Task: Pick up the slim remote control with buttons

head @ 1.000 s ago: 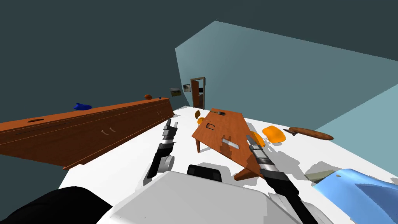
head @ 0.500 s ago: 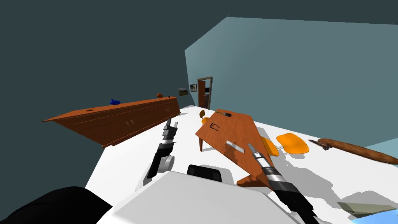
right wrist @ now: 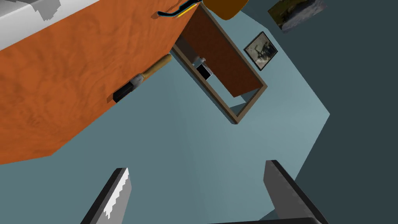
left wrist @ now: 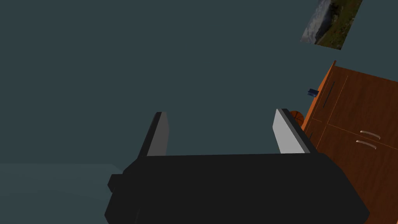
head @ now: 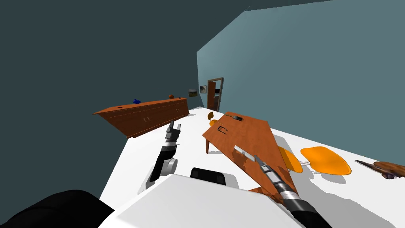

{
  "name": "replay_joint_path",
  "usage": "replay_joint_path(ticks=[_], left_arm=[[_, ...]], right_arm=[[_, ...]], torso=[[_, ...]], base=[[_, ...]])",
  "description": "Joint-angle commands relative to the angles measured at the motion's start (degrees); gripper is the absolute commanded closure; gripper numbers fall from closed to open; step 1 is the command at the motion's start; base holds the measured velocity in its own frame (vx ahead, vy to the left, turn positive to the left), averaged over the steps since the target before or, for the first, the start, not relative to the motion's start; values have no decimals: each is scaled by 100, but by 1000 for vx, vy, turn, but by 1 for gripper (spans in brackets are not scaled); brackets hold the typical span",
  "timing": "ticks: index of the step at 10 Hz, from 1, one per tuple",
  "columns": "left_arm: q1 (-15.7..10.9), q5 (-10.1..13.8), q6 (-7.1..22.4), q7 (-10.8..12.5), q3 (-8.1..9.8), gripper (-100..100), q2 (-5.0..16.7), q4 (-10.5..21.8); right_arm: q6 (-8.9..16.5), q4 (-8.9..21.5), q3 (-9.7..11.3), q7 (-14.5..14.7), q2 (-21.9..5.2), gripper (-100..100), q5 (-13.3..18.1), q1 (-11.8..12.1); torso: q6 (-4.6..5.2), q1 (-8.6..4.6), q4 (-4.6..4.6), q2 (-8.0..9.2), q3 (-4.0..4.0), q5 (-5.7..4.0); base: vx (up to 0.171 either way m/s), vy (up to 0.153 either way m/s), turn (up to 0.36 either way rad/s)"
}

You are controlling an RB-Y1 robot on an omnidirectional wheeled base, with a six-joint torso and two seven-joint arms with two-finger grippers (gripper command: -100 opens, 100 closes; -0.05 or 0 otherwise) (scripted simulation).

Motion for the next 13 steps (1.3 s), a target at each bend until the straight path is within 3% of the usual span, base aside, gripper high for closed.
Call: replay_joint_path(ticks=[1, 4, 5, 6, 8, 9, 10, 12, 13], left_arm=[[0, 0, 0, 0, 0, 0, 0, 0], [-1, 0, 0, 0, -1, 0, 0, 0], [0, 0, 0, 0, 0, 0, 0, 0], [0, 0, 0, 0, 0, 0, 0, 0], [0, 0, 0, 0, 0, 0, 0, 0], [0, 0, 0, 0, 0, 0, 0, 0], [0, 0, 0, 0, 0, 0, 0, 0], [1, 0, 0, 0, 1, 0, 0, 0], [2, 0, 0, 0, 1, 0, 0, 0]], right_arm=[[-40, 286, 20, 87, -159, -100, 226, 117], [-79, 763, 53, 165, -290, -100, 432, 215], [-119, 1069, 94, 239, -419, -100, 641, 308], [-119, 1089, 94, 239, -419, -100, 641, 308], [-200, 1561, 201, 374, -670, -100, 1030, 483], [-200, 1735, 201, 374, -670, -100, 1064, 483], [-239, 1871, 259, 435, -789, -100, 1276, 569], [-239, 2053, 259, 435, -789, -100, 1276, 569], [-276, 2260, 319, 491, -901, -100, 1486, 654]], torso=[[0, 0, 0, 0, 0, 0], [-5, 2, -1, -3, -2, 1], [2, 0, -1, -5, -3, 0], [-2, 3, -1, -6, -3, 1], [-2, 2, -2, -10, -6, 1], [-2, -2, -3, -13, -7, 1], [-2, -1, -3, -16, -9, 1], [4, 1, -4, -19, -11, 1], [6, 6, -4, -18, -11, 2]], base=[[-29, -19, 359], [-22, -20, 247], [-16, -14, 266], [-12, -14, 283], [-4, -19, 389], [3, -20, 376], [9, -18, 433], [8, -13, 90], [13, 0, 344]])
